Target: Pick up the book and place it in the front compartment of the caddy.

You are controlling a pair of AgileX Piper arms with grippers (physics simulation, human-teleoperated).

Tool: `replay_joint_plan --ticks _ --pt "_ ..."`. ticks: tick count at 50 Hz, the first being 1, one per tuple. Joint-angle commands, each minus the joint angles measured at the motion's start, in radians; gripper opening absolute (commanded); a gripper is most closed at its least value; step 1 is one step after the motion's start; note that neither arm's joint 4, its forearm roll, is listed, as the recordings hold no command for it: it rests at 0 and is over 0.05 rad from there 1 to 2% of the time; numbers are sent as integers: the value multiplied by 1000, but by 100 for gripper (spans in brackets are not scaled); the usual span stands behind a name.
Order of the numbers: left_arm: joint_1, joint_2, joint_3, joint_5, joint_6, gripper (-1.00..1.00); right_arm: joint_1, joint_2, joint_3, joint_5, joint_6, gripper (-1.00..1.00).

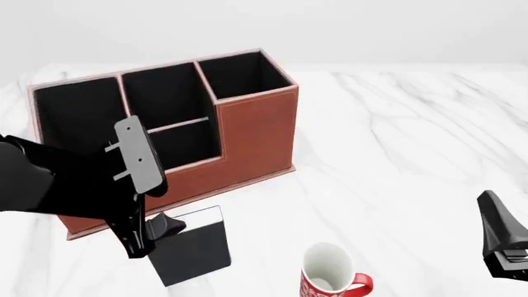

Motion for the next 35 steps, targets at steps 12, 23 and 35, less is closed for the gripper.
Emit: replay_joint_plan --ticks 12,23,35 --pt "-19 27 12 -7 -1 100 0 -2 1 1 1 100" --pt "-42 61 26 -30 -22 100 0 -2 1 1 1 100" --pt "-57 86 30 -44 -34 100 0 -2 1 1 0 100"
